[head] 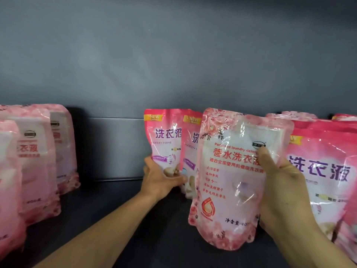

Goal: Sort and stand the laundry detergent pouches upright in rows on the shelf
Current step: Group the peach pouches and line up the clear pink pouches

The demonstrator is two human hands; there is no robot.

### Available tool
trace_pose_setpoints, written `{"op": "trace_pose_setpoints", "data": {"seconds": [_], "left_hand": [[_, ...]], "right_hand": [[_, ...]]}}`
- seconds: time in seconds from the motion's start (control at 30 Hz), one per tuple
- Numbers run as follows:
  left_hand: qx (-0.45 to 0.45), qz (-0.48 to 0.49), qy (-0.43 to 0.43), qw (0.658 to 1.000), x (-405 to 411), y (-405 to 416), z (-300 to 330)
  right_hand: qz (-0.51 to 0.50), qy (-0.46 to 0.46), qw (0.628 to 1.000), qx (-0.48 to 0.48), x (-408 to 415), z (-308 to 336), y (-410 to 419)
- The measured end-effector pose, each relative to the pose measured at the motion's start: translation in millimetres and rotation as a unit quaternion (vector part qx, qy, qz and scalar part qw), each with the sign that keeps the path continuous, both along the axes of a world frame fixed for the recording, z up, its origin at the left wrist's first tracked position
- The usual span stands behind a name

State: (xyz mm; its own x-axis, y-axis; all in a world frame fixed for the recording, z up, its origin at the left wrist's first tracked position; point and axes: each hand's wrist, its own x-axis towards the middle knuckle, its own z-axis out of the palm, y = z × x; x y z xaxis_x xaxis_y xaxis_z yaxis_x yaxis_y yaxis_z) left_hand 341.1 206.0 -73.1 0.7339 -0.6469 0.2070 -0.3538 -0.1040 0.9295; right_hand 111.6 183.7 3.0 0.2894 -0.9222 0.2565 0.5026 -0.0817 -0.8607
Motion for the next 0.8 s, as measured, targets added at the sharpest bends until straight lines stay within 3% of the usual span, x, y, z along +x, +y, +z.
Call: {"op": "trace_pose_setpoints", "data": {"seconds": [0.43,0.67,0.8], "left_hand": [[0.027,-0.096,0.001,0.995,-28.8,-24.1,2.4],[-0.034,-0.053,0.023,0.998,-18.4,48.2,32.3],[-0.052,0.018,0.029,0.998,-10.3,89.9,37.8]], "right_hand": [[-0.017,0.004,1.000,0.013,-5.6,-3.4,-6.0],[0.040,0.004,0.999,-0.005,25.4,4.2,10.0],[0.075,0.001,0.997,-0.010,71.0,7.5,22.6]]}}
